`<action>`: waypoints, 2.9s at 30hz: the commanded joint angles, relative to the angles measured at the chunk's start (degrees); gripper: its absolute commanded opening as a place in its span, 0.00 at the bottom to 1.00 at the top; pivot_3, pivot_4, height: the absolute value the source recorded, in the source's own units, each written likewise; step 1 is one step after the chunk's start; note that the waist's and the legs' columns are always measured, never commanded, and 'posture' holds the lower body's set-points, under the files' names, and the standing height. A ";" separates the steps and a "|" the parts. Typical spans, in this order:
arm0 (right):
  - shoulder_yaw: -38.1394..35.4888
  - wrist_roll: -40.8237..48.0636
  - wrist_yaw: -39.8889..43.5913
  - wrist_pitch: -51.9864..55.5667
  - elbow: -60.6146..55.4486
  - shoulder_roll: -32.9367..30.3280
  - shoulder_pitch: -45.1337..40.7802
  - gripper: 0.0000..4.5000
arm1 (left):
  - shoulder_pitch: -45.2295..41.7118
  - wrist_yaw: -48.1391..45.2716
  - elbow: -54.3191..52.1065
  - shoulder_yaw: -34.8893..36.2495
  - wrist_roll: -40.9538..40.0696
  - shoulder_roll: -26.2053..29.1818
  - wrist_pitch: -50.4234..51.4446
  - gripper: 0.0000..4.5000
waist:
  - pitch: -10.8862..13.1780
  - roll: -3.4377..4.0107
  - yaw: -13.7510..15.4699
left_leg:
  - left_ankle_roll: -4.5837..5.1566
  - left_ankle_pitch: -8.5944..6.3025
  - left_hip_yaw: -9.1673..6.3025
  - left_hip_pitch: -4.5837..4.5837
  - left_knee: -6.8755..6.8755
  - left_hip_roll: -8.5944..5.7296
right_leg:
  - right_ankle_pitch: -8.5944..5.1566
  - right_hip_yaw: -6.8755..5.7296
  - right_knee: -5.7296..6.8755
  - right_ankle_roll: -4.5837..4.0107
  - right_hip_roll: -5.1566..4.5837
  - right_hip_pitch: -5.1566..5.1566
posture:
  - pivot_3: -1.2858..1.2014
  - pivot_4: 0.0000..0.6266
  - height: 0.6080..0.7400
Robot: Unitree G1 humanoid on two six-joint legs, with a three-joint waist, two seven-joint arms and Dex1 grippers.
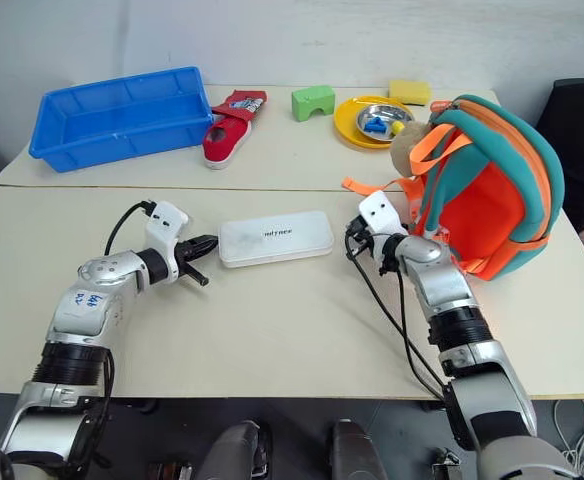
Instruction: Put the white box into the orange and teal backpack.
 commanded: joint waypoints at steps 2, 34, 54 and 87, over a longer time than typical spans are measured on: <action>-1.72 0.29 0.33 0.25 -1.73 1.66 -0.81 0.01 | -1.27 -0.44 0.26 0.27 0.88 0.27 -1.11 0.00 | 0.00 0.00 0.02 | 0.00 0.00 0.00 0.00 0.01 0.00 | 0.00 0.00 0.03 0.00 0.00 0.00 | 0.52 0.24 1.00; -2.61 -0.44 2.00 12.08 -27.05 -3.37 13.23 0.00 | -27.18 -31.10 43.95 1.75 -6.28 6.61 20.47 0.77 | 0.00 -0.01 0.20 | -0.02 0.03 0.22 -0.21 0.05 -0.03 | 0.00 -0.03 0.45 0.00 -0.02 -0.54 | 0.52 0.24 1.00; -1.09 -2.45 2.14 9.71 -24.19 -2.16 12.68 0.00 | -36.69 -33.14 61.33 0.02 0.02 -7.96 18.66 0.99 | -0.01 -0.03 0.87 | 0.01 0.02 0.23 -0.31 0.35 -0.18 | 0.00 -0.12 0.71 0.00 -0.25 -0.61 | 0.52 0.24 1.00; -49.65 28.07 -4.81 48.25 -77.09 -2.77 40.91 0.76 | -24.31 -27.47 18.19 29.65 -23.92 -5.91 55.06 0.29 | -0.01 -0.03 1.14 | -0.03 0.03 0.09 -0.73 0.51 0.00 | 0.00 -0.13 0.84 0.00 -0.11 -0.91 | 0.52 0.24 1.00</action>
